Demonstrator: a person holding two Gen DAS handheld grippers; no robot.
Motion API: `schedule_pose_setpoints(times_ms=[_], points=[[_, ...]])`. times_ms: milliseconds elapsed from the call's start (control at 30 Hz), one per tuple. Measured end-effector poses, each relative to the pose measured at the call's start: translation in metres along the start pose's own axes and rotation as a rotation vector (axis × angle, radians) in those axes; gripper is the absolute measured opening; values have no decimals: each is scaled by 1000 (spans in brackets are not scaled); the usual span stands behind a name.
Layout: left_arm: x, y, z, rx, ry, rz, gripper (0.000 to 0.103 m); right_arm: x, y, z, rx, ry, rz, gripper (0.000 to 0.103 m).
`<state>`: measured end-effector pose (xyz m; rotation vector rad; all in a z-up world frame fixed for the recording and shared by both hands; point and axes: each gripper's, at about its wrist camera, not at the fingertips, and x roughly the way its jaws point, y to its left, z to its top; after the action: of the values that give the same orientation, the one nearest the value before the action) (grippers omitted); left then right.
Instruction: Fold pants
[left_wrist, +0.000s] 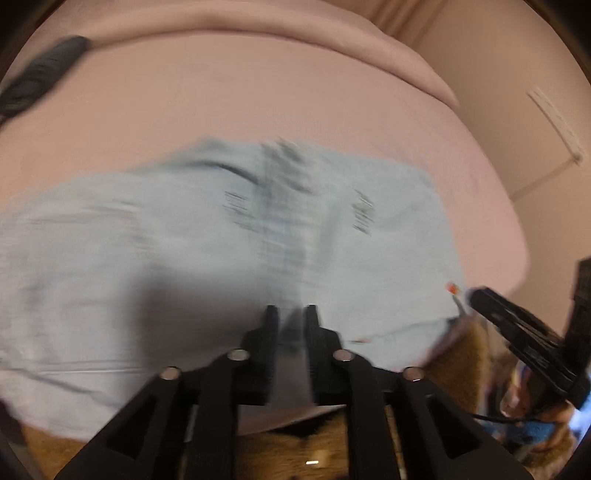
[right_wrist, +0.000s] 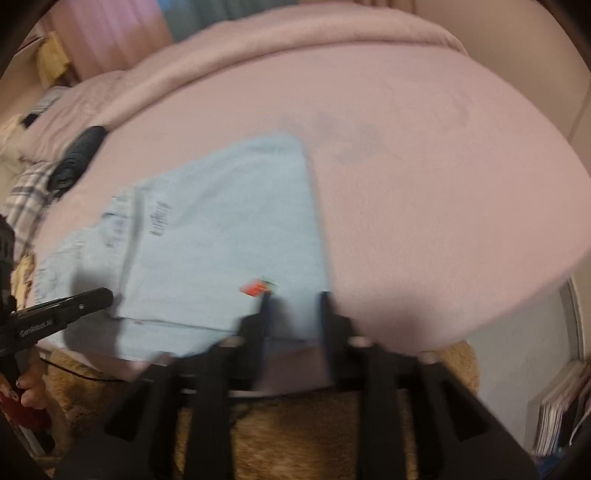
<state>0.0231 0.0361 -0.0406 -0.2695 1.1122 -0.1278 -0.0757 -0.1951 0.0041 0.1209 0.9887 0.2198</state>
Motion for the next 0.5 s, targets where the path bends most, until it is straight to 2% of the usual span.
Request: schedule_pose_setpoints(times_ms=[33, 67, 100, 200, 333, 367, 433, 500], points=[[-10, 10, 0, -13, -29, 38, 37, -2, 8, 2, -17, -10, 22, 62], [-20, 24, -1, -36, -62, 68, 51, -1, 19, 3, -44, -16, 49, 62], [-32, 42, -2, -72, -99, 94, 58, 1, 30, 4, -75, -16, 77, 61], [-59, 97, -5, -193, -163, 172, 59, 17, 59, 5, -125, 5, 108, 61], [-82, 167, -15, -361, -189, 306, 59, 37, 98, 4, -172, 57, 153, 61], [-85, 181, -17, -387, -195, 319, 59, 40, 103, 4, -188, 64, 155, 61], [-87, 205, -22, -415, -203, 288, 63, 44, 116, 3, -226, 68, 146, 61], [-79, 219, -22, -434, -173, 226, 64, 46, 122, 1, -250, 75, 133, 61]])
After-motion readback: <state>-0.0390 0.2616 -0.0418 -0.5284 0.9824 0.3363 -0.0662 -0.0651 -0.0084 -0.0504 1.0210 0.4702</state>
